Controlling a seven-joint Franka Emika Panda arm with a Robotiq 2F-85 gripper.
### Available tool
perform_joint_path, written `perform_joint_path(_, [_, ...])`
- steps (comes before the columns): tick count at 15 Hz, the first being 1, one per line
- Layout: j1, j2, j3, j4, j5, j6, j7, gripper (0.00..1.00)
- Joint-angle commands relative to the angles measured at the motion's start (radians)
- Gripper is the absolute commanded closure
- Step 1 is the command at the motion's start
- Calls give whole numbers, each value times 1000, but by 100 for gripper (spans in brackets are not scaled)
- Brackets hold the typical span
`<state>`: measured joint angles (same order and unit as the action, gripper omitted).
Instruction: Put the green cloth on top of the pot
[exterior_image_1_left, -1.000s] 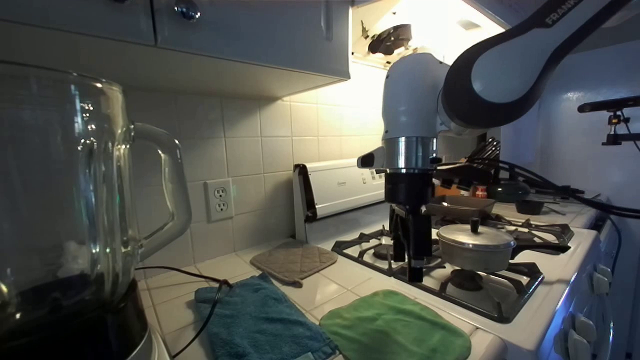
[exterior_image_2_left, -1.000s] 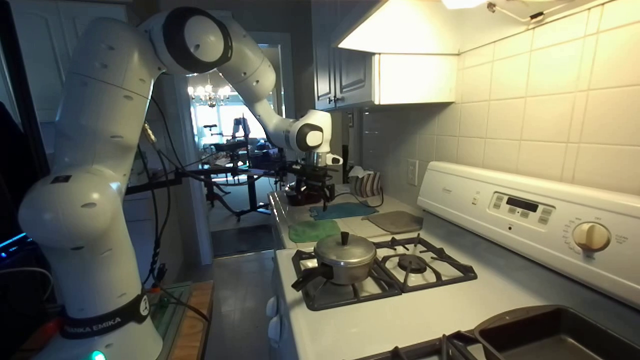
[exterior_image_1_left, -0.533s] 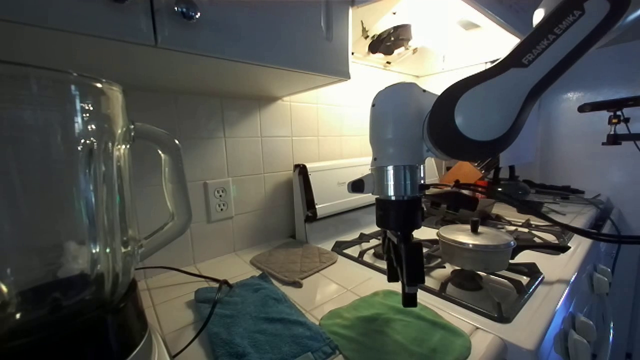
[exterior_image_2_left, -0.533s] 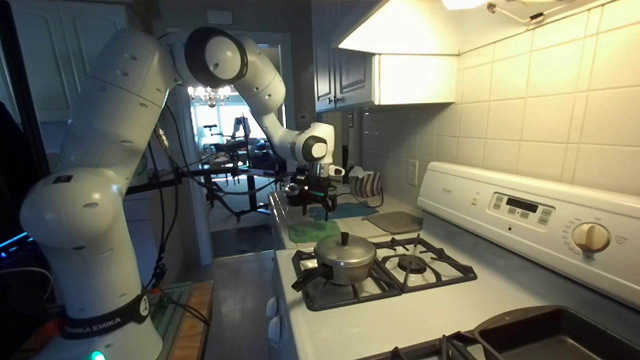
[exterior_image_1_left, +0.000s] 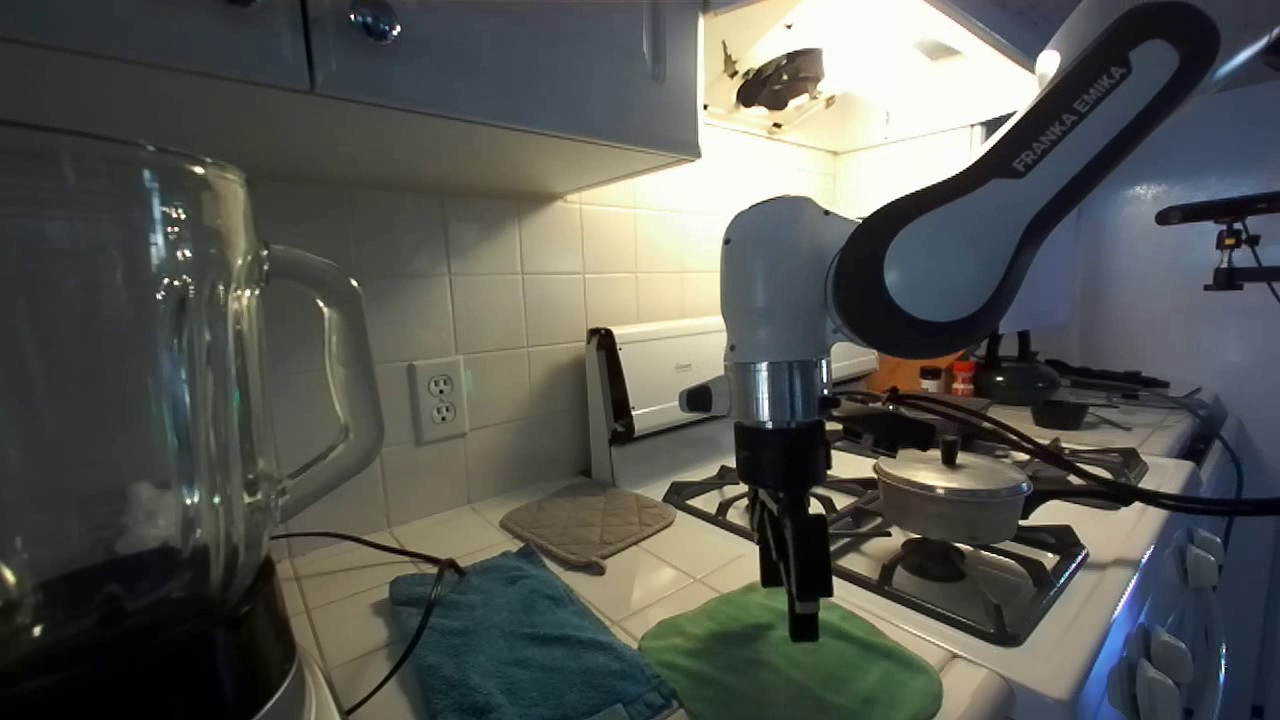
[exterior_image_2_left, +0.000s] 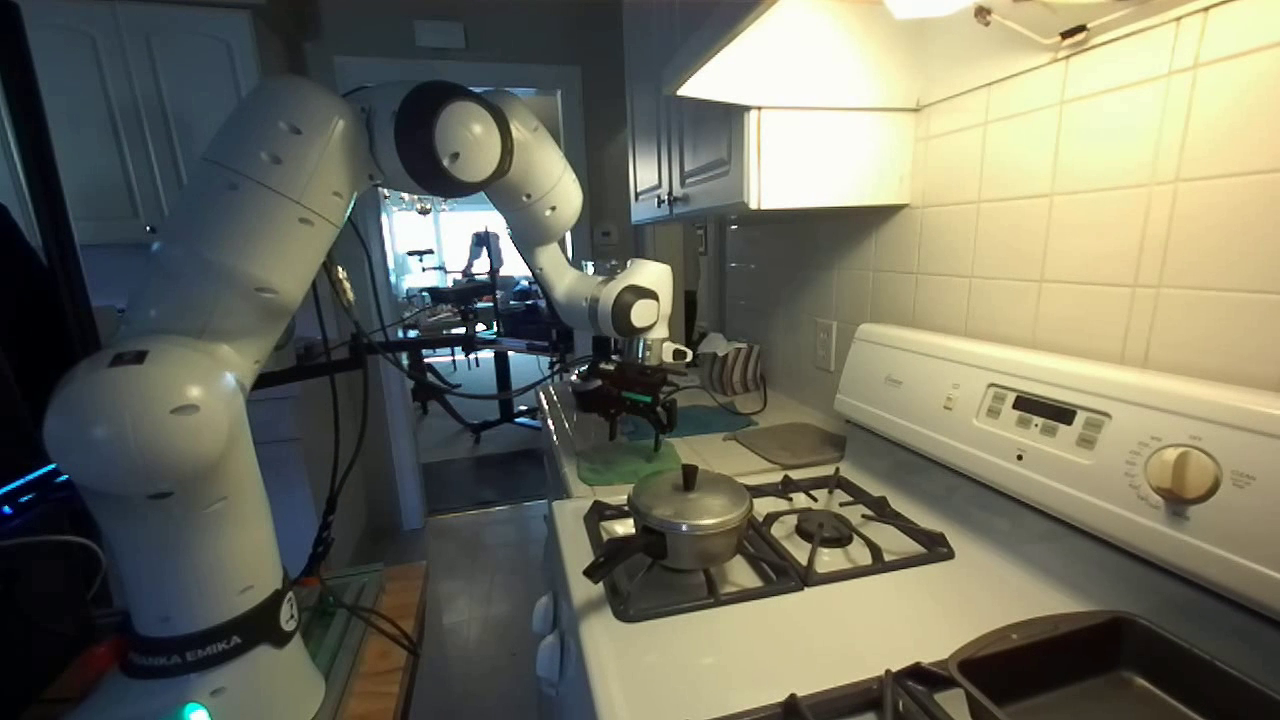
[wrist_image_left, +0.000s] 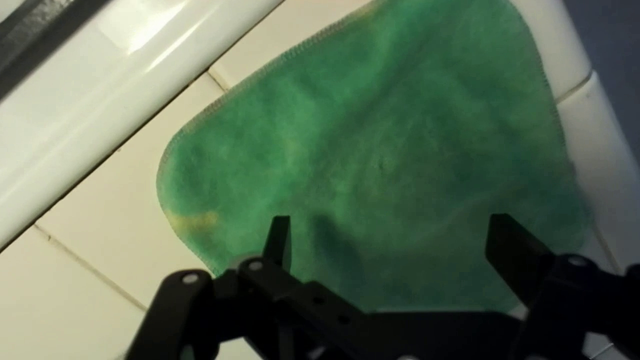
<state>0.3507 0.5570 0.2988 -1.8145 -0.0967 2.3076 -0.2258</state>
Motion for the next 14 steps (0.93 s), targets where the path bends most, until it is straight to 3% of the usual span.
perform_joint_path(1, [22,45,-17,52,-36,7,8,0])
perform_joint_path(14, [13,91,-62,99,-74,31,2,0])
